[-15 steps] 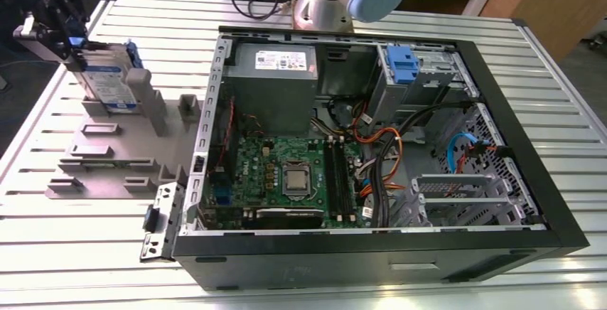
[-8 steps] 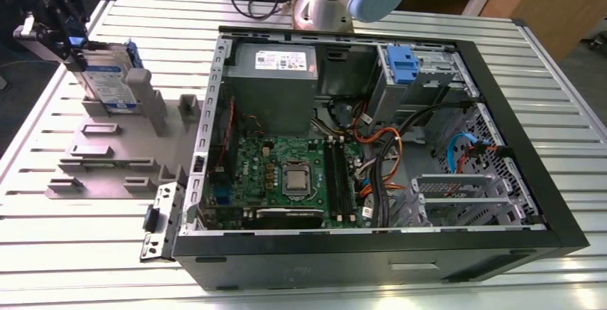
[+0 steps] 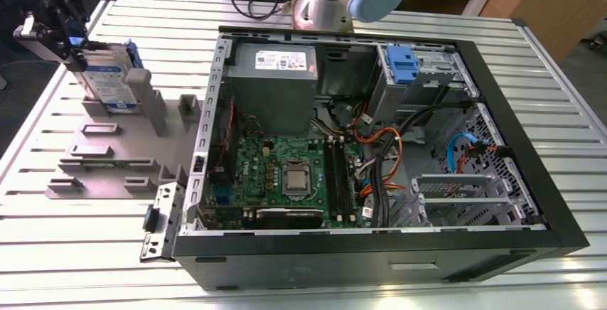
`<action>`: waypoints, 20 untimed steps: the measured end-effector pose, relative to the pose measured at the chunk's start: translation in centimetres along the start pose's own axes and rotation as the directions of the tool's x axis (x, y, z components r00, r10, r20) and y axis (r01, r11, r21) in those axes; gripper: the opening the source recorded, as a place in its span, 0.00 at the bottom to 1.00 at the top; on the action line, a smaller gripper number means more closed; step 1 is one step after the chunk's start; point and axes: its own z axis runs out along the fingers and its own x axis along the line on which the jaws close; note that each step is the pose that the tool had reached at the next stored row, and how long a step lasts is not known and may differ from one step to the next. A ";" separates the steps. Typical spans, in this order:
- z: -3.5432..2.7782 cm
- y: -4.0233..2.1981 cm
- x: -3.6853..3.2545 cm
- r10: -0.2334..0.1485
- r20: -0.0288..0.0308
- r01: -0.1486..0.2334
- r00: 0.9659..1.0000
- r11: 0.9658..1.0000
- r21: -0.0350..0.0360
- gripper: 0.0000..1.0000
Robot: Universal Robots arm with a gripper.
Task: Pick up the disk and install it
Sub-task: 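Pick up the disk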
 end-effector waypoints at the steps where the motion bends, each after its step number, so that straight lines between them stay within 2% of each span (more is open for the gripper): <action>1: 0.00 0.00 0.00 0.000 0.000 0.000 1.000 1.000 0.000 0.49; 4: 0.00 0.00 0.00 0.000 0.000 0.000 1.000 1.000 0.000 0.47; 5: 0.00 0.00 0.00 0.000 0.000 0.000 1.000 1.000 0.000 0.41; 9: 0.00 0.00 0.00 0.000 0.000 0.000 1.000 1.000 0.000 0.37; 20: 0.00 0.00 0.00 0.000 0.000 0.000 1.000 1.000 0.000 0.37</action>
